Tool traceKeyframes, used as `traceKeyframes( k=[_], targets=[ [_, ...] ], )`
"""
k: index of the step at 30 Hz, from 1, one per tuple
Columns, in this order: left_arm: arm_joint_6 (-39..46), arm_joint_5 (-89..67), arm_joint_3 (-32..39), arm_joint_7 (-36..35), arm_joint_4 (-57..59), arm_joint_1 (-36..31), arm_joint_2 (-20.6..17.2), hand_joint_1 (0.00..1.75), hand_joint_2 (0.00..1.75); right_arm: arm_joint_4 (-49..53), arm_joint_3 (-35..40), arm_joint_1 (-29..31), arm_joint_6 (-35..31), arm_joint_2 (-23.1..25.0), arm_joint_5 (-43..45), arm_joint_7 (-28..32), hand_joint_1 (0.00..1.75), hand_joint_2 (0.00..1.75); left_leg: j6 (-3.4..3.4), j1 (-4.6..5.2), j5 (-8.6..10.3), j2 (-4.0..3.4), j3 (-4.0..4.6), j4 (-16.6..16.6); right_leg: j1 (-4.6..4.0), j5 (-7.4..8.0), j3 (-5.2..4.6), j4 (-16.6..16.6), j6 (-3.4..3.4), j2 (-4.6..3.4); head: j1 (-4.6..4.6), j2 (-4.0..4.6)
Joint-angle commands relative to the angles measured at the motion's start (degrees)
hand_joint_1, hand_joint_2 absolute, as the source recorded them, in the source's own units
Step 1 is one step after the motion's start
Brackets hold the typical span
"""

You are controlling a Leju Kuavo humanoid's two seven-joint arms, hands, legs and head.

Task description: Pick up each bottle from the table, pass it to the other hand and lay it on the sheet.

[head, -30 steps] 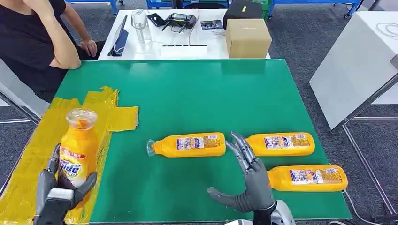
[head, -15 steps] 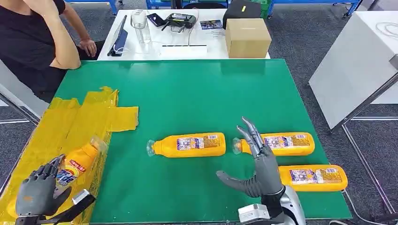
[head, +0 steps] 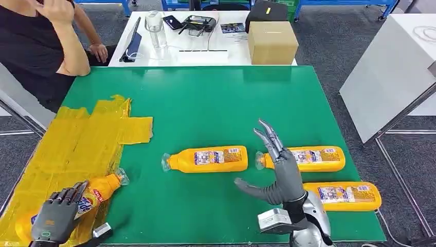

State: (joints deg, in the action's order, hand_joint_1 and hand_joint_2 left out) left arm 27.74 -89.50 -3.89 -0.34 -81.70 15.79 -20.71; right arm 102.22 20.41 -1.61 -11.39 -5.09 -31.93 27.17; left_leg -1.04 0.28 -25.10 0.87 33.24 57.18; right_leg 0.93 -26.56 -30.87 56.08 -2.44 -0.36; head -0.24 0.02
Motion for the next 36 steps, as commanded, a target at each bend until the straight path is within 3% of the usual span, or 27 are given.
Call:
traceKeyframes(
  k=[1, 3, 6, 7, 8, 14, 18, 24, 31, 32, 33, 36],
  targets=[
    [-2.0, -0.5, -38.6, -14.9, -0.2, -6.6, -19.0, 1.75, 1.75, -4.9, 2.3, 2.3, 0.3, -1.2, 0.2, -0.3, 0.00, 1.75, 0.06, -0.07, 0.01, -0.04, -0.08, -0.1, -0.09, 0.05, 0.25, -0.1, 0.06, 0.04, 0.00, 0.00],
    [-3.2, -0.5, -44.7, -17.7, -0.2, -9.5, -20.5, 1.75, 1.75, -5.2, 2.5, 2.3, 0.4, -1.2, 0.2, -0.4, 0.00, 1.75, 0.07, -0.13, 0.03, 0.17, -0.13, -0.1, -0.14, 0.01, 0.24, -0.1, 0.09, 0.26, 0.02, 0.00],
    [-4.6, -0.5, -47.0, -17.6, 1.5, -11.4, -20.4, 1.75, 1.75, -5.4, 2.7, 2.2, 0.4, -1.2, 0.1, -0.4, 0.00, 1.75, 0.04, -0.01, 0.01, 0.15, -0.22, -0.1, -0.01, 0.01, 0.27, -0.1, 0.04, 0.19, 0.00, 0.00],
    [-4.4, -0.5, -46.7, -17.2, 2.4, -11.5, -19.7, 0.56, 1.75, -5.4, 2.8, 2.1, 0.4, -1.2, 0.1, -0.5, 0.00, 1.75, 0.11, -0.19, -0.03, -0.03, -0.33, -0.1, -0.21, 0.07, 0.41, -0.3, 0.12, 0.09, 0.02, 0.00],
    [-4.1, -0.5, -46.5, -17.3, 3.4, -12.0, -19.2, 0.00, 1.75, -5.4, 2.9, 2.0, 0.4, -1.2, 0.0, -0.6, 0.00, 1.75, 0.05, -0.03, 0.01, 0.06, -0.23, -0.1, -0.04, 0.04, 0.71, -0.2, 0.05, 0.11, 0.02, 0.00],
    [-5.1, -0.5, -44.5, -16.6, 3.6, -11.5, -18.7, 0.00, 1.75, -4.7, 2.8, 0.9, 0.1, -1.6, -0.1, -0.8, 0.00, 1.75, 0.13, -0.13, 0.03, 0.03, -0.52, -0.2, -0.16, 0.10, 1.19, -0.3, 0.12, 0.12, 0.04, 0.00],
    [-6.2, -0.5, -38.7, -12.6, 3.0, -9.1, -17.5, 0.00, 1.75, -4.4, 2.5, 0.3, -0.1, -1.7, -0.4, -0.9, 0.00, 1.75, 0.06, 0.03, 0.01, 0.22, -0.64, -0.1, 0.00, -0.02, 0.94, -0.1, 0.04, 0.29, 0.04, 0.00],
    [-6.3, -0.5, -36.2, -11.4, 2.7, -8.1, -16.8, 0.00, 1.75, -4.3, 2.3, 0.1, -0.1, -1.7, -0.5, -1.0, 0.00, 1.75, 0.10, 0.01, -0.02, 0.18, -0.79, -0.2, -0.02, -0.14, 0.93, -0.1, 0.08, 0.20, 0.02, 0.00],
    [-6.8, -0.3, -20.7, -2.0, 9.6, -9.0, -7.4, 0.00, 1.75, -4.0, 2.2, -1.0, -0.2, -1.4, -1.5, -0.9, 0.00, 1.75, 0.10, 0.03, 0.03, 0.21, -0.89, -0.2, 0.00, -0.11, 1.01, -0.2, 0.07, 0.25, 0.04, 0.00],
    [-6.2, -0.5, -17.4, -1.2, 11.0, -9.9, -4.3, 0.00, 0.00, -3.8, 2.1, -1.5, -0.5, -1.2, -1.8, -1.0, 0.00, 1.75, 0.08, 0.07, 0.03, 0.30, -0.90, -0.2, 0.03, -0.15, 1.05, -0.2, 0.05, 0.31, 0.02, 0.00],
    [-4.5, 1.0, -13.4, 1.4, 12.7, -11.4, -1.0, 0.00, 0.00, -3.7, 2.4, -1.8, -0.6, -1.2, -2.1, -1.0, 0.00, 1.75, 0.10, 0.01, 0.07, 0.23, -0.87, -0.3, -0.02, -0.07, 1.01, -0.3, 0.08, 0.27, 0.00, 0.00],
    [-3.4, 3.1, -5.9, 5.4, 13.0, -12.7, 3.5, 0.00, 0.00, -3.6, 2.8, -2.2, -1.1, -1.2, -2.5, -1.3, 0.00, 1.75, 0.10, 0.02, 0.10, 0.31, -0.83, -0.2, 0.00, -0.08, 0.94, -0.2, 0.06, 0.39, 0.00, 0.00]
  ],
)
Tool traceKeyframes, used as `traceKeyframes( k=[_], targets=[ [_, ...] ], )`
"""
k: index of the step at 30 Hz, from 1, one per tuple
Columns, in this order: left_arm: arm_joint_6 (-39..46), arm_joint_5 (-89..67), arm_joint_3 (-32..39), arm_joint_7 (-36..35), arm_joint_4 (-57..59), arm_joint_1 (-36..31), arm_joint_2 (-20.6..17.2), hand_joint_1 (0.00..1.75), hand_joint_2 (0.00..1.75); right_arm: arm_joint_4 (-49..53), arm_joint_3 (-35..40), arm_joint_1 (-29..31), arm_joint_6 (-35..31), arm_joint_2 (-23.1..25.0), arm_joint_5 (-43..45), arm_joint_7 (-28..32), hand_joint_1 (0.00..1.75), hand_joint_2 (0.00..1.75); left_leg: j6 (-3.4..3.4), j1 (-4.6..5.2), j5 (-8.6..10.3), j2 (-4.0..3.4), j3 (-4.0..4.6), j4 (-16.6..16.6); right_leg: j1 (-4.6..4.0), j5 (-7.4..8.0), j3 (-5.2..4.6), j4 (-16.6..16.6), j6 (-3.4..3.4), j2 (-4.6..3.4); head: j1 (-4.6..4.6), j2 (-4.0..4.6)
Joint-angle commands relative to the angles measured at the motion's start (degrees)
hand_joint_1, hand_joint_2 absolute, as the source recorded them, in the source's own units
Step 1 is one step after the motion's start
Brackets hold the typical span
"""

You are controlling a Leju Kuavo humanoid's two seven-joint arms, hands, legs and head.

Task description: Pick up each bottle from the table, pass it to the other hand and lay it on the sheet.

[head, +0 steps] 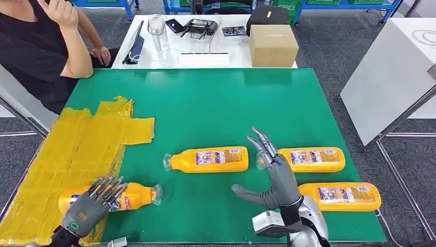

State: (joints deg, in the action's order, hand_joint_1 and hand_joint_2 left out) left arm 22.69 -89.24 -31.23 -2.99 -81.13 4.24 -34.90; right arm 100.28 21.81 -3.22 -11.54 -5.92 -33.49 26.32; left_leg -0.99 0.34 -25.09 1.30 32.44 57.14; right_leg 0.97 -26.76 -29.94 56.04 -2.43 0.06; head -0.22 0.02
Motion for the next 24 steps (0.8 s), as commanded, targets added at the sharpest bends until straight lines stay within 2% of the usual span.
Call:
traceKeyframes(
  k=[1, 7, 14, 18, 21, 24],
  targets=[
    [1.6, 3.0, 23.6, 9.4, 11.9, -1.4, 18.3, 0.00, 0.00, -1.7, 1.5, -0.6, -1.0, -0.4, -1.1, -0.5, 0.00, 1.75, 0.06, -0.09, 0.10, -0.11, 0.03, -0.2, -0.09, 0.15, -0.01, -0.3, 0.08, 0.00, 0.02, 0.00],
    [1.2, 2.7, 25.4, 11.0, 11.3, -0.8, 18.8, 0.00, 0.00, -1.8, 1.5, -0.5, -1.1, -0.4, -1.1, -0.5, 0.00, 1.75, 0.05, -0.10, 0.03, -0.16, 0.05, -0.1, -0.10, 0.10, -0.06, -0.2, 0.06, -0.08, -0.02, 0.00],
    [3.3, 11.2, 35.3, 17.1, 11.7, -1.7, 20.4, 0.00, 0.00, -2.6, 1.7, 0.2, -0.9, -0.2, -0.9, -0.2, 0.00, 1.75, 0.04, -0.10, 0.01, -0.25, 0.33, 0.0, -0.10, 0.18, 0.10, -0.1, 0.13, -0.12, 0.02, 0.00],
    [3.7, 12.4, 37.3, 18.5, 11.3, -1.6, 21.4, 0.00, 0.00, -2.6, 1.6, 0.2, -0.7, -0.2, -0.7, -0.1, 0.00, 1.75, 0.12, -0.25, -0.03, -0.43, 0.28, -0.1, -0.25, 0.18, 0.25, -0.3, 0.20, -0.18, 0.00, 0.00],
    [1.7, 19.5, 40.6, 23.1, 8.6, -1.2, 22.9, 0.00, 0.00, -2.5, 1.6, 0.0, -0.5, -0.1, -1.0, -0.3, 0.00, 1.75, 0.07, -0.15, 0.05, -0.27, 0.45, 0.0, -0.14, 0.19, 0.05, -0.1, 0.14, -0.09, 0.00, 0.00],
    [-4.9, 35.3, 45.1, 31.3, 1.7, -1.8, 26.4, 0.00, 0.00, -2.3, 1.2, -0.2, 0.1, 0.1, -2.4, -1.6, 0.00, 1.75, 0.04, -0.14, 0.06, -0.21, 0.66, 0.1, -0.13, 0.19, -0.13, -0.1, 0.11, -0.04, 0.02, 0.00]
  ],
)
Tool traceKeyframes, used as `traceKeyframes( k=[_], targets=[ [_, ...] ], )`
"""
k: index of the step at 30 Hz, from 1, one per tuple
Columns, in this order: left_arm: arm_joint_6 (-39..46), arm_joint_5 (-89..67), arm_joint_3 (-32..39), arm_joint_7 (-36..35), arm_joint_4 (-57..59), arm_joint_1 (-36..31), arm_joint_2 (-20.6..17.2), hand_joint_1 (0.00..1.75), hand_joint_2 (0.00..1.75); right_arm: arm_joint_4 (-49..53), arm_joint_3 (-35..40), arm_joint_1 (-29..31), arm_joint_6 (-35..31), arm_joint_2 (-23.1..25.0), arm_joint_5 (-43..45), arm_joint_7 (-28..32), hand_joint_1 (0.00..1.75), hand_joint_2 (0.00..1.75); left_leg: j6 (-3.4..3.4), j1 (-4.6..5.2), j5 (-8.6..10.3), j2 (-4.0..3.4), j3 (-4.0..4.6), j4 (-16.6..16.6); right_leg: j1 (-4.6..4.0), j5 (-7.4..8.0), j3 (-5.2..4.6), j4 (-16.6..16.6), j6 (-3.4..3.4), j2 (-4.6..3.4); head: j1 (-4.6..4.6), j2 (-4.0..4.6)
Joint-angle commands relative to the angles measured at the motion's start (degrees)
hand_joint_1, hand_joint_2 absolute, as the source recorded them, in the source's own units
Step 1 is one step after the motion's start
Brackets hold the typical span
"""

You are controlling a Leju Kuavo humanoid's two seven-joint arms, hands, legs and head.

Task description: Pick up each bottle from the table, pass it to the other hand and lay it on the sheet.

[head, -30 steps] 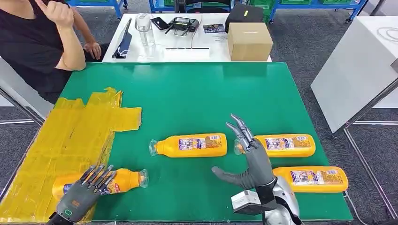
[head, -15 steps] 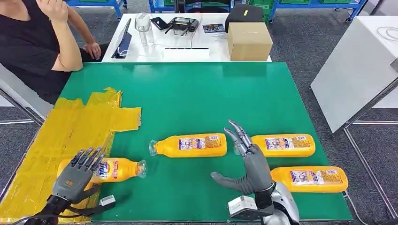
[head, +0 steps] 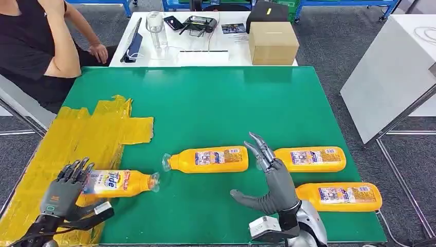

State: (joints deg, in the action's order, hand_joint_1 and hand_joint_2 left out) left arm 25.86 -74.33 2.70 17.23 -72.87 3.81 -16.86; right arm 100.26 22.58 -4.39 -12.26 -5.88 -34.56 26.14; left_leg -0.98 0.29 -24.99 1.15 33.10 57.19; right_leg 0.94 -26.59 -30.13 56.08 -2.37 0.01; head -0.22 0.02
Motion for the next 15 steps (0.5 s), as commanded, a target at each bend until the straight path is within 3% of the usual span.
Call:
traceKeyframes(
  k=[1, 3, 4, 6, 7, 11, 15],
  targets=[
    [-9.8, 23.0, 12.1, 12.1, -8.9, -1.7, 9.2, 0.00, 0.00, -2.4, 0.3, 1.0, 0.9, 0.2, -2.0, -1.9, 0.00, 1.75, 0.05, -0.17, -0.06, -0.10, -0.01, 0.0, -0.18, 0.04, 0.10, -0.1, 0.07, 0.00, 0.00, 0.00],
    [-12.8, 29.7, 13.2, 14.1, -15.6, -2.6, 11.7, 0.00, 0.00, -3.2, 0.6, 1.7, 0.9, 0.0, -4.8, -3.5, 0.00, 1.75, 0.01, -0.08, 0.00, 0.05, 0.11, 0.1, -0.08, 0.01, -0.05, 0.0, 0.03, 0.11, 0.00, 0.00],
    [-14.1, 31.7, 13.0, 14.5, -18.2, -3.2, 12.4, 0.00, 0.00, -3.6, 0.5, 2.1, 0.9, 0.0, -5.8, -4.1, 0.00, 0.00, 0.02, -0.15, -0.02, 0.10, 0.11, 0.1, -0.15, 0.00, -0.06, -0.1, 0.04, 0.17, 0.00, 0.00],
    [-18.1, 37.0, 13.1, 14.0, -22.5, -4.4, 14.7, 0.00, 0.00, -4.9, -0.1, 2.4, 1.2, 0.4, -8.2, -5.6, 0.00, 0.00, 0.03, -0.19, 0.00, 0.11, 0.16, 0.1, -0.19, 0.03, -0.58, -0.1, 0.05, 0.19, 0.00, 0.00],
    [-20.9, 40.5, 12.8, 13.8, -23.1, -5.7, 15.3, 0.00, 0.00, -6.3, 0.1, 3.8, 1.8, 0.3, -9.6, -7.1, 0.00, 1.75, 0.02, -0.10, 0.02, 0.11, 0.22, 0.1, -0.10, 0.03, -0.68, -0.1, 0.03, 0.16, 0.02, 0.00],
    [-30.4, 52.2, 9.7, 10.6, -20.0, -12.2, 16.9, 0.00, 0.00, -19.5, 1.2, 15.9, 6.8, 0.8, -9.4, -11.2, 0.00, 1.75, 0.02, -0.10, 0.06, -0.04, 0.34, 0.0, -0.11, 0.14, -0.22, -0.1, 0.02, 0.01, 0.00, 0.00],
    [-31.1, 54.5, 9.2, 10.4, -19.2, -12.1, 16.9, 0.00, 0.00, -22.0, 1.2, 17.5, 8.1, 1.2, -8.4, -11.5, 0.00, 1.75, -0.02, -0.07, 0.16, -0.15, 0.19, 0.0, -0.08, 0.32, -0.13, -0.1, 0.06, -0.09, 0.00, 0.00]
  ],
)
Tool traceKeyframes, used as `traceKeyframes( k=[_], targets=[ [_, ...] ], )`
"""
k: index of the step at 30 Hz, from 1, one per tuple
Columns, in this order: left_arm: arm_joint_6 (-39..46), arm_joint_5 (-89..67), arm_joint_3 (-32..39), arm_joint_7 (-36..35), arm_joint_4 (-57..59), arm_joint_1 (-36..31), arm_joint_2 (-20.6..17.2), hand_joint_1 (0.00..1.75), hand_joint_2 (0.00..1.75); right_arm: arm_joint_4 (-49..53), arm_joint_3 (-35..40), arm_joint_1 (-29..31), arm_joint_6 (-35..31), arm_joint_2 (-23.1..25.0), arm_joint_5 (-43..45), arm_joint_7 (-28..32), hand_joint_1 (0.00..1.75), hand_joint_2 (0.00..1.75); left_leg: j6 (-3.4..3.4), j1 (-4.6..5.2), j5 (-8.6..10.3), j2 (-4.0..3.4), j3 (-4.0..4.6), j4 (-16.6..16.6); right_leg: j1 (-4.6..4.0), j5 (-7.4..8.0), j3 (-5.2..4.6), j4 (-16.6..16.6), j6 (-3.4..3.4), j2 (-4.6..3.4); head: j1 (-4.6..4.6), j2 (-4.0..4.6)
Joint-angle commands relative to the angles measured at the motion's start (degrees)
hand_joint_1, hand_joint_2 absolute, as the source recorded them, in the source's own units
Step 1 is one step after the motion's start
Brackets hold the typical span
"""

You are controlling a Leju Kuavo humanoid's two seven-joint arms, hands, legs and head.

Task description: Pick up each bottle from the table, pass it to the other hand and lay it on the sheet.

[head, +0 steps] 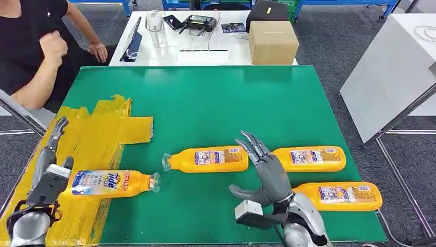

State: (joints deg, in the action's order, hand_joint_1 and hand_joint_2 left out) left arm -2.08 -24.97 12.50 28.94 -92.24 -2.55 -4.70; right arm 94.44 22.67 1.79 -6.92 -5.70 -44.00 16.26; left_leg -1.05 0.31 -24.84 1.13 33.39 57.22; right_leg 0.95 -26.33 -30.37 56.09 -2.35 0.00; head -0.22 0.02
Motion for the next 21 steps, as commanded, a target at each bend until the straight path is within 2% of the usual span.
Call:
traceKeyframes(
  k=[1, 3, 5, 7, 11, 21],
  targets=[
    [-5.1, 6.8, -1.4, -1.6, 0.8, -6.2, 5.2, 0.00, 0.00, -19.2, 2.4, 13.9, 5.7, 0.4, 1.3, -4.1, 0.00, 1.75, 0.10, -0.16, 0.02, -0.20, -0.11, 0.0, -0.17, 0.09, 0.11, -0.2, 0.08, -0.12, 0.00, 0.00],
    [-7.4, 7.2, -5.6, -4.9, 4.2, -7.4, 5.8, 0.00, 0.00, -32.5, 5.5, 23.4, 8.3, 1.0, 1.6, -6.5, 0.00, 1.75, 0.09, -0.14, 0.03, -0.30, -0.15, 0.0, -0.15, 0.10, 0.14, -0.2, 0.07, -0.14, 0.00, 0.00],
    [-7.3, 6.4, -12.1, -5.8, 8.0, -8.3, 4.8, 0.00, 0.00, -45.7, 7.4, 31.1, 8.6, 4.2, 2.0, -6.1, 0.00, 1.75, 0.09, -0.14, 0.05, -0.46, -0.21, -0.1, -0.15, 0.16, 0.15, -0.2, 0.07, -0.30, -0.04, 0.00],
    [-5.4, 5.6, -15.5, -5.0, 9.1, -8.4, 4.2, 0.00, 0.00, -52.9, 9.2, 35.3, 8.8, 6.7, 2.1, -6.0, 0.00, 1.75, 0.12, -0.23, 0.11, -0.64, -0.24, -0.1, -0.25, 0.30, 0.19, -0.3, 0.11, -0.41, 0.02, 0.00],
    [-4.6, 7.1, -16.4, -5.6, 9.1, -8.9, 3.6, 0.00, 0.00, -55.7, 11.8, 36.3, 10.0, 8.8, 3.0, -5.7, 0.00, 1.75, 0.08, -0.10, 0.11, -0.40, -0.12, 0.0, -0.10, 0.15, 0.06, -0.1, -0.05, -0.26, 0.00, 0.00],
    [-5.4, 9.4, -13.9, -5.5, 13.5, -11.4, 2.8, 0.00, 0.00, -50.5, 16.5, 33.7, 15.4, 5.7, 9.3, -1.7, 0.00, 1.75, 0.07, -0.08, 0.11, -0.19, 0.07, 0.0, -0.08, 0.10, -0.07, 0.0, -0.07, -0.09, 0.00, 0.00]
  ],
)
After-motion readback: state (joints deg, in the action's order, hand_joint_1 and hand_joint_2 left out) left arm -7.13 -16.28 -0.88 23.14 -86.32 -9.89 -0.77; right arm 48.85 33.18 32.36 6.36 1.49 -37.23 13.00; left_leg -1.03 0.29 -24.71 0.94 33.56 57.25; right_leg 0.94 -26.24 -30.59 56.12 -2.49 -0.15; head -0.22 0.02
